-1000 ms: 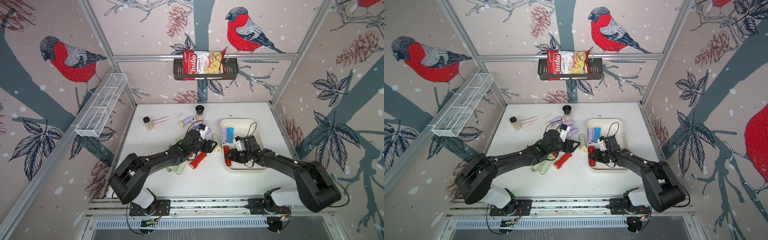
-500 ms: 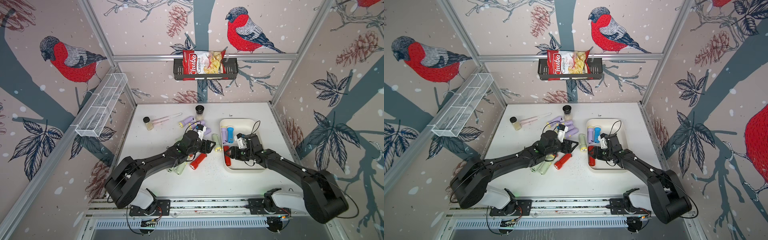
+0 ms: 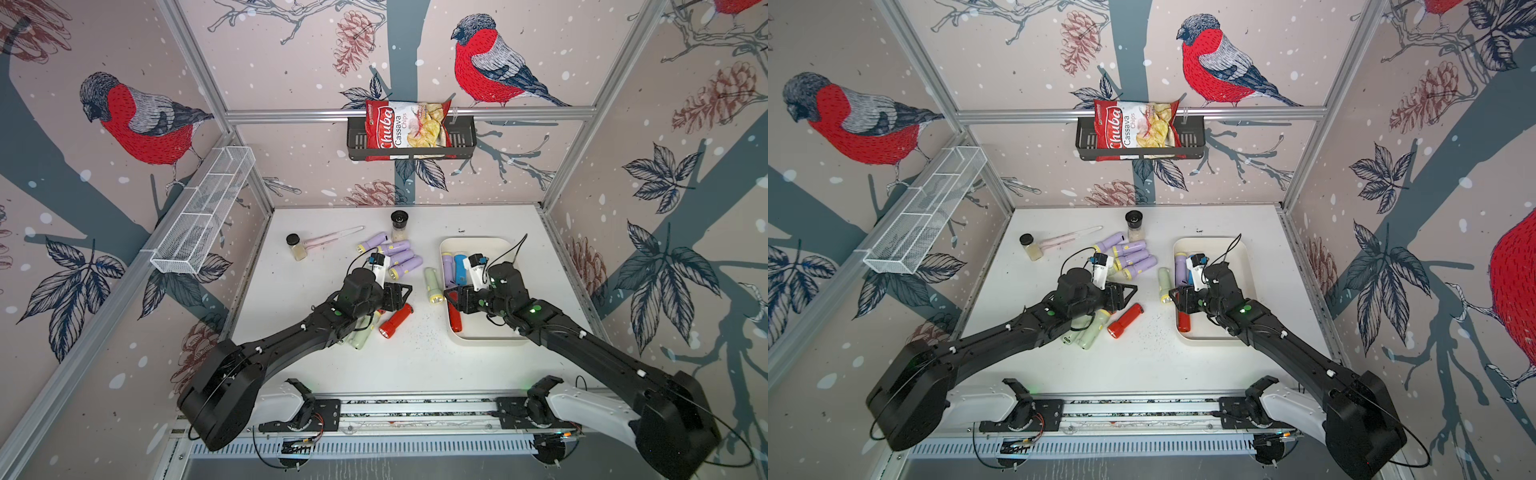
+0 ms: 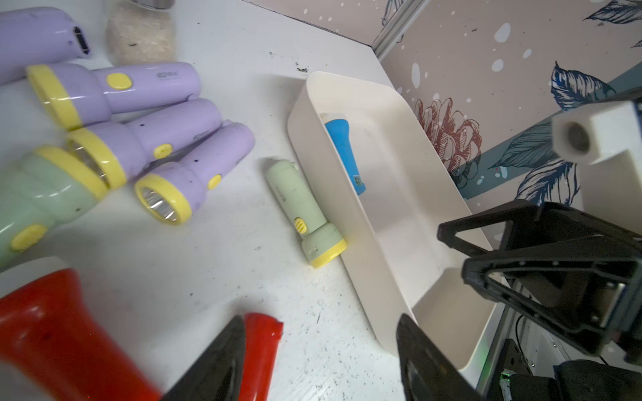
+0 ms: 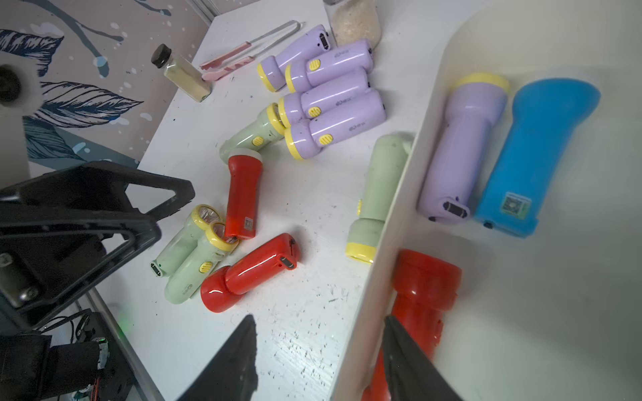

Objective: Put the flashlights into the storage boxes
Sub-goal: Place the flashlight at the storage box, then pick up the flashlight from the center of the board.

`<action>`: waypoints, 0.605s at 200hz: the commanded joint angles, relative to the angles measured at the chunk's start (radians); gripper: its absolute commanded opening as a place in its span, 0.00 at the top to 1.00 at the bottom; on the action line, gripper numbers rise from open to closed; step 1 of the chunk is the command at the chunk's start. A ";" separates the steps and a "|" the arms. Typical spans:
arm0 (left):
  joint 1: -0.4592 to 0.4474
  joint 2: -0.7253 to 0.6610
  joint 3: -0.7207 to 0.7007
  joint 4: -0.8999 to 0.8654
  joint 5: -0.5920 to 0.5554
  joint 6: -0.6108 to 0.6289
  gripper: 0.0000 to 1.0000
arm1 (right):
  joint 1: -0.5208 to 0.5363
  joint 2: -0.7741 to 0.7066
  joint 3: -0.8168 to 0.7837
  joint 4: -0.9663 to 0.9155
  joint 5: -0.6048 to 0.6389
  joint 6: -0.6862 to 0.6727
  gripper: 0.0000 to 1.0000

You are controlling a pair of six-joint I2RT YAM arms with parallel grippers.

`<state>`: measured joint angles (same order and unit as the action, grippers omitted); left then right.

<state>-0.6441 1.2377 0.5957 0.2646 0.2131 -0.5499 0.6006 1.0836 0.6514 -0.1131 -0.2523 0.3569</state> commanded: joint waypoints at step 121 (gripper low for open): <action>0.200 -0.334 -0.256 -0.087 0.030 -0.072 0.30 | 0.390 0.357 0.311 -0.234 0.183 -0.804 0.37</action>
<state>-0.4740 0.9154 0.3660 0.1684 0.2047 -0.5991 0.9726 1.3682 0.9070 -0.2386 -0.1013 -0.2771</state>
